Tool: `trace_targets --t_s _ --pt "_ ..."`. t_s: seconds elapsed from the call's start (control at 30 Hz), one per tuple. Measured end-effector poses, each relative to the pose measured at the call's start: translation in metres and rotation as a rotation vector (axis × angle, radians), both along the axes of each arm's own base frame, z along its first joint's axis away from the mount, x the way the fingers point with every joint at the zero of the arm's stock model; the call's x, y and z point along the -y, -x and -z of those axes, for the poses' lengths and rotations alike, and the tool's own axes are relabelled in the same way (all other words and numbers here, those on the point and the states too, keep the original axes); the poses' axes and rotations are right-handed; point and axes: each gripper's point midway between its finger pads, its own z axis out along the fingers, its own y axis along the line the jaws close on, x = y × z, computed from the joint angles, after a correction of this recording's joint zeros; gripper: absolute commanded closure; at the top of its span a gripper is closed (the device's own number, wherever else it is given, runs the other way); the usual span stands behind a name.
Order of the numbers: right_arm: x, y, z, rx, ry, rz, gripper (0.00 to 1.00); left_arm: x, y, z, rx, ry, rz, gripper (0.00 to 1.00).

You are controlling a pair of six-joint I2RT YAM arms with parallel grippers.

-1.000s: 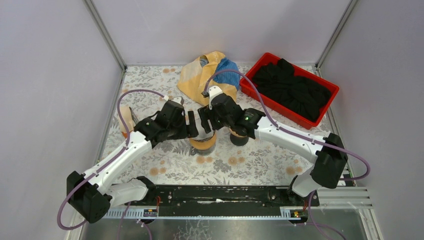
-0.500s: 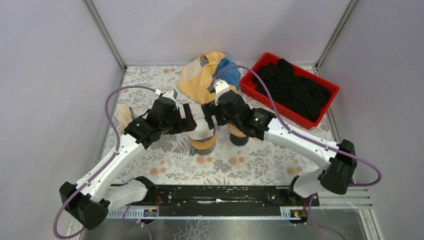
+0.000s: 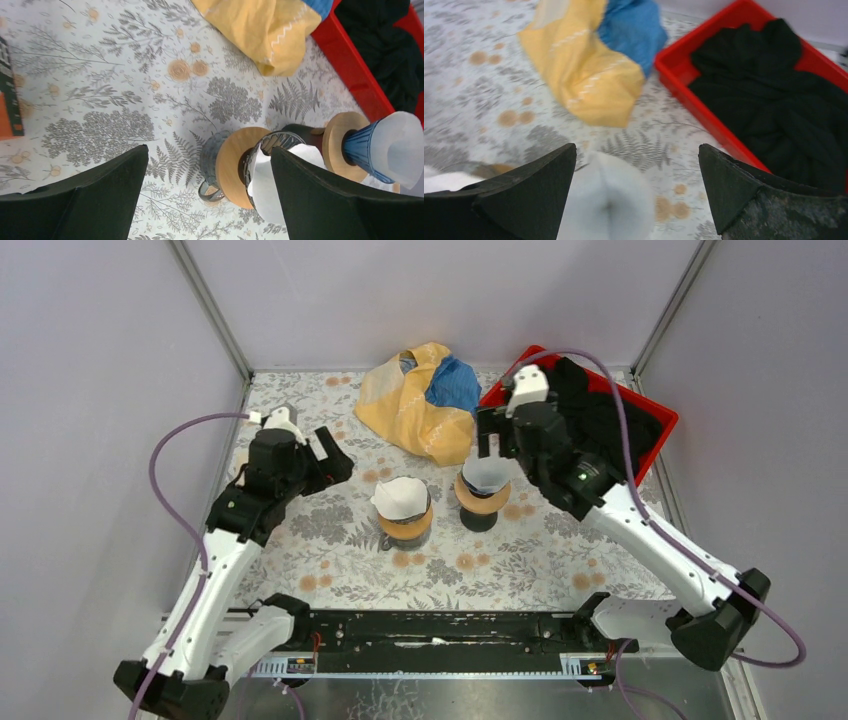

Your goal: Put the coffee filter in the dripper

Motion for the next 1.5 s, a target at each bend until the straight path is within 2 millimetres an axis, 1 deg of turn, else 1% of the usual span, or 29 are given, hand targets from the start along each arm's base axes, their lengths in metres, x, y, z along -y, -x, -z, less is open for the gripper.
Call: trace_targets --t_s 0.03,0.1,0.17,0.2,0.3,0.33,0.47,0.63,0.77,0.87,1.0,1.17,1.3,1.5 --pt "0.016 -0.003 -0.002 0.006 0.001 0.047 0.01 -0.005 0.000 -0.005 0.019 0.001 -0.016 0.00" --pt "0.043 -0.007 -0.005 0.013 0.000 0.123 0.01 -0.013 0.002 -0.013 0.049 0.001 -0.041 0.00" --pt "0.072 -0.007 -0.008 0.023 -0.007 0.207 0.01 -0.021 0.005 -0.021 0.085 -0.002 -0.066 0.00" --pt "0.089 -0.005 -0.009 0.029 -0.011 0.255 0.01 -0.024 0.006 -0.026 0.105 -0.005 -0.078 0.00" --pt "0.130 0.008 -0.013 0.059 -0.023 0.376 0.01 -0.033 0.014 -0.041 0.167 -0.007 -0.109 0.00" --pt "0.140 0.014 -0.015 0.074 -0.030 0.407 0.01 -0.036 0.016 -0.047 0.189 -0.008 -0.119 0.00" --pt "0.165 0.037 -0.025 0.136 -0.065 0.474 0.01 -0.048 0.029 -0.073 0.289 -0.013 -0.156 0.00" --pt "0.183 0.062 -0.032 0.205 -0.114 0.496 0.01 -0.064 0.052 -0.101 0.418 -0.016 -0.196 0.00" --pt "0.194 0.081 -0.038 0.271 -0.166 0.494 0.01 -0.068 0.061 -0.111 0.487 -0.006 -0.201 0.00" --pt "0.200 0.089 -0.040 0.310 -0.195 0.492 0.01 -0.070 0.065 -0.109 0.519 -0.002 -0.200 0.00" --pt "0.203 0.094 -0.032 0.315 -0.192 0.491 0.01 -0.071 0.067 -0.102 0.536 0.003 -0.204 0.00" --pt "0.204 0.095 -0.022 0.315 -0.181 0.490 0.01 -0.071 0.067 -0.095 0.546 0.009 -0.207 0.00" --pt "0.204 0.096 -0.019 0.323 -0.181 0.488 0.01 -0.072 0.067 -0.091 0.553 0.012 -0.214 0.00" --pt "0.204 0.095 -0.018 0.329 -0.182 0.487 0.01 -0.072 0.066 -0.090 0.556 0.012 -0.216 0.00"
